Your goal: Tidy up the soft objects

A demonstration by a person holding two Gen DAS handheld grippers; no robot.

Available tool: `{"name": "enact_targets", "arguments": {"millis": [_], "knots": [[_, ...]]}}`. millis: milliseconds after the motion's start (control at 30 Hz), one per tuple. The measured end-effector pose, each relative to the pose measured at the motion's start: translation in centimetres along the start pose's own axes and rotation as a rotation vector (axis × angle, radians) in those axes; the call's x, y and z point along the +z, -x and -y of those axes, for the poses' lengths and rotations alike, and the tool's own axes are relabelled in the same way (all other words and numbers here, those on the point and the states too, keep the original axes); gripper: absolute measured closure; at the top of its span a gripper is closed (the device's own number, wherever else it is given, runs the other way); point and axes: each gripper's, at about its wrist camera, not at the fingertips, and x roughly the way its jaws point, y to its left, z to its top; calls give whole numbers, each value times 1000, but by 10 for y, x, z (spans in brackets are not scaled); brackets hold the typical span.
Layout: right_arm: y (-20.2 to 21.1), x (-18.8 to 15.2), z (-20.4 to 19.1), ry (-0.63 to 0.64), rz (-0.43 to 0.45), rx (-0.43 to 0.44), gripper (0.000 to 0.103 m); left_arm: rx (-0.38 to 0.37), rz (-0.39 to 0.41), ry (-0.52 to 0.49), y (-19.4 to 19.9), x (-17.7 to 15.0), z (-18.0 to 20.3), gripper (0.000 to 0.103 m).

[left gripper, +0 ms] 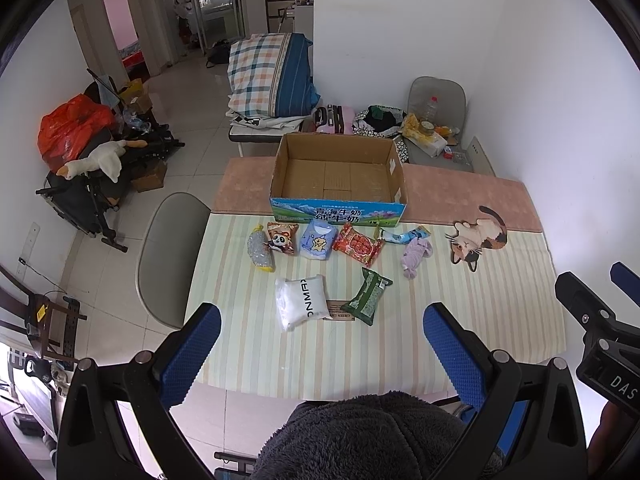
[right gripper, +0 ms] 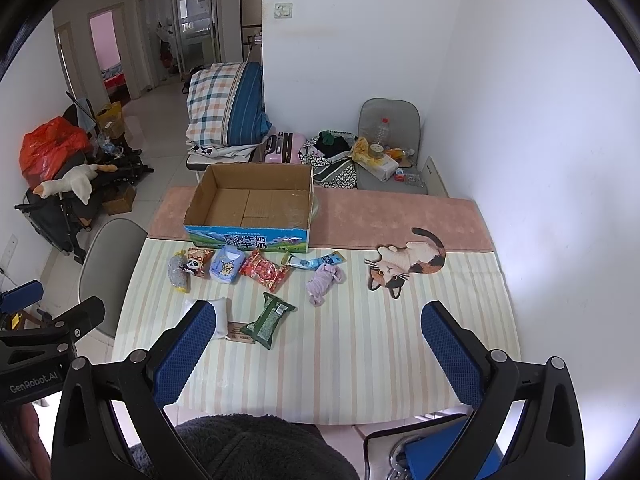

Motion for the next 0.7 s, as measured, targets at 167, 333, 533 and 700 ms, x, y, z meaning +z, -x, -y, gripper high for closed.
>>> {"name": "enact_targets", "arguments": {"millis": [167,333,533,700], "knots": [[1,0,1,1,2,-2,0,2,0,-1,0,0,0,0],[1,1,4,-3,5,-1,0,2,1,0,0,0,0,0],[1,1,5,-1,4,2,0,1,0,0,0,0,-1,0],[1,2,5,4,4,2,0,3,2,-3,0,-1,0,0]]}}
